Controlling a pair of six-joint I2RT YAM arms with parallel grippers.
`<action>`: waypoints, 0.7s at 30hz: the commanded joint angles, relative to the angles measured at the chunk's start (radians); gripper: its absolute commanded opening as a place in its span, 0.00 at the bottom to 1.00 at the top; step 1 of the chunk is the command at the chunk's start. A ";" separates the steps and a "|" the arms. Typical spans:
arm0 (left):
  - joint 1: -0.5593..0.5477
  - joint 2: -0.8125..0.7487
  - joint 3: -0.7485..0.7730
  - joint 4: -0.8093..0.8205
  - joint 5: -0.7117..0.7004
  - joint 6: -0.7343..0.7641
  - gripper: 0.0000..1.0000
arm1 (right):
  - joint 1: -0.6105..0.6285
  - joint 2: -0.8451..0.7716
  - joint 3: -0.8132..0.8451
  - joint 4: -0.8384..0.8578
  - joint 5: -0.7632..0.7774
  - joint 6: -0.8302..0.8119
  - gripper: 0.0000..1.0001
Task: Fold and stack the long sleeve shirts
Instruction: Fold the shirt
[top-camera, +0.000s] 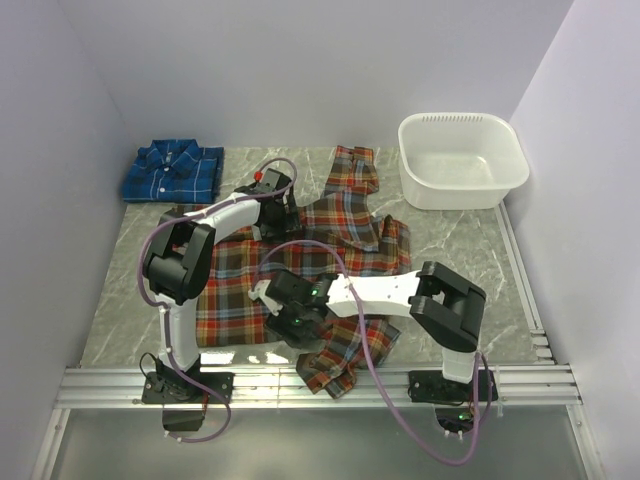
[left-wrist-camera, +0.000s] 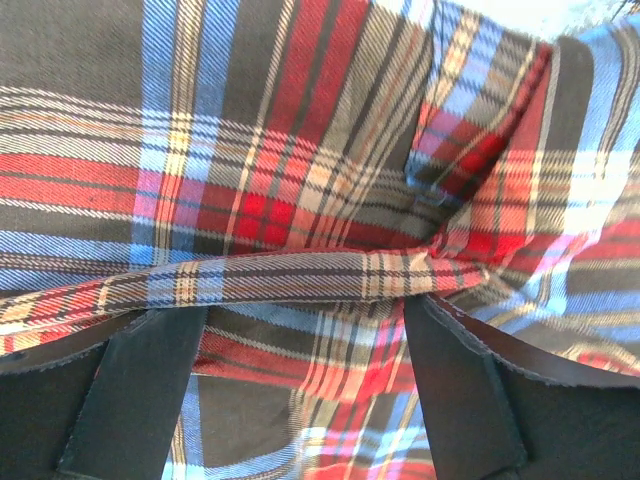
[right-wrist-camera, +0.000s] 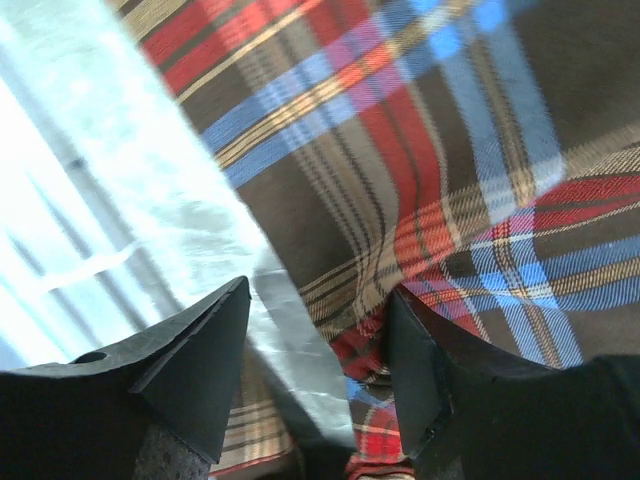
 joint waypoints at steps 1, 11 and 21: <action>0.003 0.057 -0.020 0.032 0.015 -0.031 0.87 | 0.023 0.024 0.051 -0.098 -0.125 -0.068 0.63; 0.003 -0.005 -0.020 0.032 0.010 -0.044 0.87 | 0.009 -0.083 0.068 -0.138 -0.115 -0.124 0.67; 0.074 -0.182 0.093 -0.081 -0.051 -0.051 0.89 | -0.287 -0.288 0.051 -0.078 0.081 0.020 0.74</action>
